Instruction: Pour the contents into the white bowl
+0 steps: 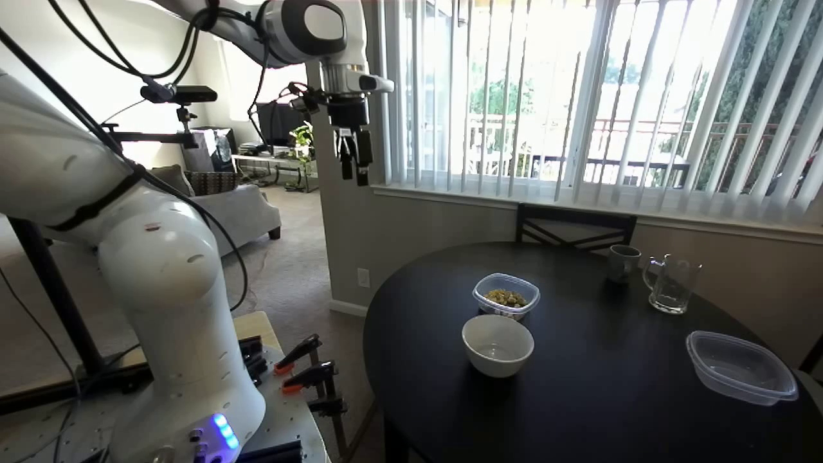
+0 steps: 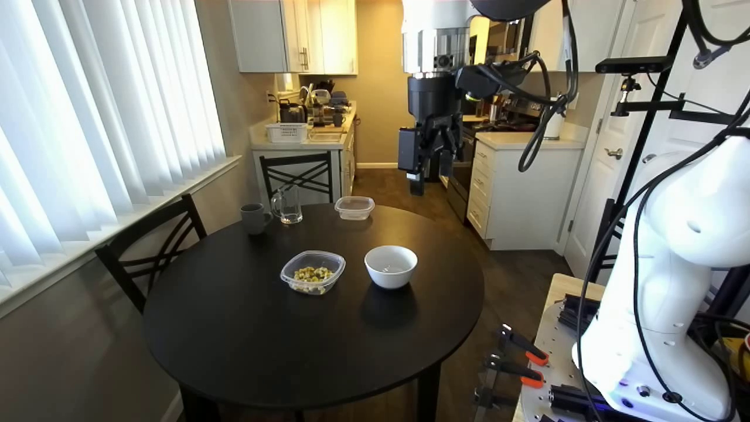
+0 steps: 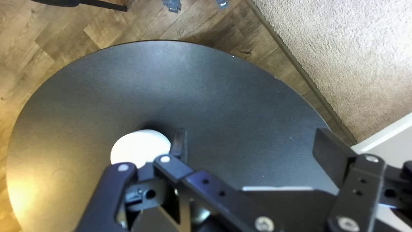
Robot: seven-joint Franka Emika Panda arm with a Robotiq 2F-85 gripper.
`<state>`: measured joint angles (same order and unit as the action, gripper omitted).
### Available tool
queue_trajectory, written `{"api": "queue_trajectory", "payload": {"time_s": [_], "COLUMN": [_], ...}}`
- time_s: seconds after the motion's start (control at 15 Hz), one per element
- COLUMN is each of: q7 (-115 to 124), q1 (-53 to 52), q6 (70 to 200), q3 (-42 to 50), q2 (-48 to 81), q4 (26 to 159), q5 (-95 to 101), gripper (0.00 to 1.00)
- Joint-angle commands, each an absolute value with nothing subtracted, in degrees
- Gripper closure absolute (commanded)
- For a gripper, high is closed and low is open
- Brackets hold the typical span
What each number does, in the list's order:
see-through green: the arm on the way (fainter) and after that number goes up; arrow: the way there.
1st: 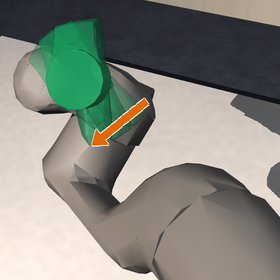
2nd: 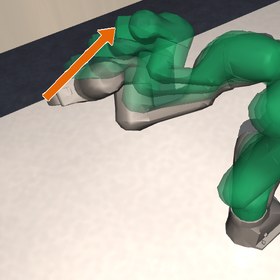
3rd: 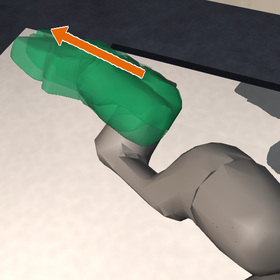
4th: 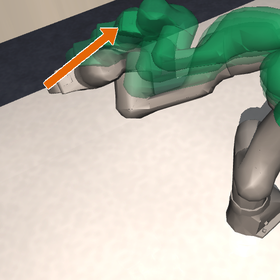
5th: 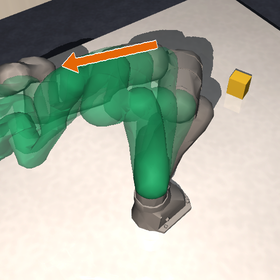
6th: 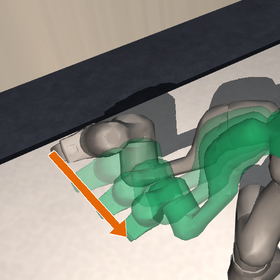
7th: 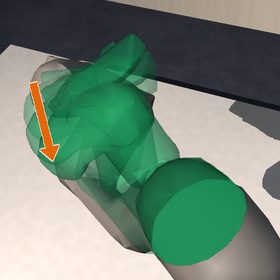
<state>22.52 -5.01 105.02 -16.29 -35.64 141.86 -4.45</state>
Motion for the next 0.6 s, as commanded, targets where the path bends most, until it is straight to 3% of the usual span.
{"api": "queue_trajectory", "payload": {"time_s": [0.0,0.27,0.53], "q7": [22.77,23.76,30.34], "q1": [-5.54,-5.07,-1.7], "q6": [104.93,106.27,122.74], "q3": [-15.83,-16.42,-15.33], "q2": [-35.52,-32.74,-20.84], "q4": [141.77,139.98,136.63], "q5": [-4.16,-4.22,-6.06], "gripper": [0.0,0.0,0.0]}}
